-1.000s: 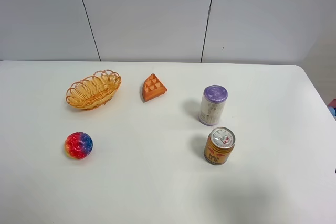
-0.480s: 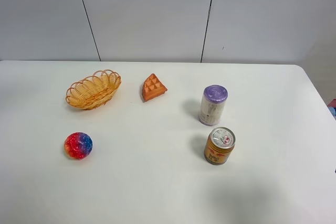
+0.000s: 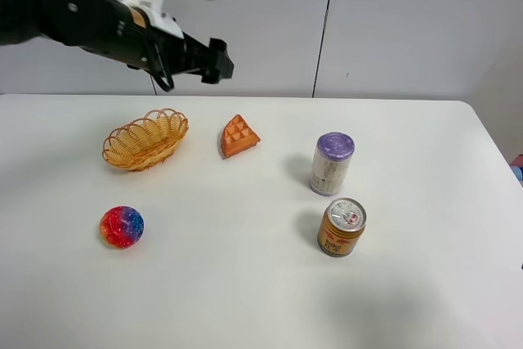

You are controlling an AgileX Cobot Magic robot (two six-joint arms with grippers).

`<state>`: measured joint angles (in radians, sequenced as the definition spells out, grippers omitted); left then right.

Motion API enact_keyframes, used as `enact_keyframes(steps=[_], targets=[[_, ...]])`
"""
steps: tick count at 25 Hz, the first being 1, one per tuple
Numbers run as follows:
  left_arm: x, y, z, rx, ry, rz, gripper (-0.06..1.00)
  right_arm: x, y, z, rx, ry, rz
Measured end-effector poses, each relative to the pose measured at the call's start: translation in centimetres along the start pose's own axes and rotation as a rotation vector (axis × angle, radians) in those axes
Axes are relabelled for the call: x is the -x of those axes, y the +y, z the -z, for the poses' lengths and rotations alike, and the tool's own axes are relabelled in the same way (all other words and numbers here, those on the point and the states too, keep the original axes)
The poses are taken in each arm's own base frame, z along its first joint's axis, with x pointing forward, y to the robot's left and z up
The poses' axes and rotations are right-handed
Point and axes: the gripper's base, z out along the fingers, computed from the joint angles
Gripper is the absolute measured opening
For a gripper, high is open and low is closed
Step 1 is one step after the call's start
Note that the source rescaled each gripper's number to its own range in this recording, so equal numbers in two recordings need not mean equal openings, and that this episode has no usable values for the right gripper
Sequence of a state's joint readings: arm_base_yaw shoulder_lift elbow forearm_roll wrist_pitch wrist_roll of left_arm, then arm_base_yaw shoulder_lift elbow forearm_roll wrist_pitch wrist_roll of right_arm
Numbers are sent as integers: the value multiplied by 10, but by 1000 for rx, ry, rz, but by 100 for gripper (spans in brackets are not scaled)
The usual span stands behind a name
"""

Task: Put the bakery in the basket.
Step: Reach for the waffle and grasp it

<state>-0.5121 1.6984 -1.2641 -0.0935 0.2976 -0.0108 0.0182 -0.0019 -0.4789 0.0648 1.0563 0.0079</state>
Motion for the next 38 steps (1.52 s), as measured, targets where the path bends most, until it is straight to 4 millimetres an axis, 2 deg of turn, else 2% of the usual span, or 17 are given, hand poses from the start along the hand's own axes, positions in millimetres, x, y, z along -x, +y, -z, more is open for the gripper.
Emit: enact_keyframes(steps=[5, 9, 16, 20, 28, 38], targets=[[-9, -10, -58, -18, 98, -88, 100, 0, 0, 0, 0, 0, 0], [-16, -10, -93, -22, 156, -145, 100, 0, 0, 0, 0, 0, 0], [-35, -7, -142, -31, 262, -276, 100, 0, 0, 0, 0, 0, 0], [-44, -4, -159, -21, 289, -334, 100, 0, 0, 0, 0, 0, 0], [-44, -3, -164, -12, 259, -361, 100, 0, 0, 0, 0, 0, 0], [-69, 32, -186, 8, 331, -210, 100, 0, 0, 0, 0, 0, 0]])
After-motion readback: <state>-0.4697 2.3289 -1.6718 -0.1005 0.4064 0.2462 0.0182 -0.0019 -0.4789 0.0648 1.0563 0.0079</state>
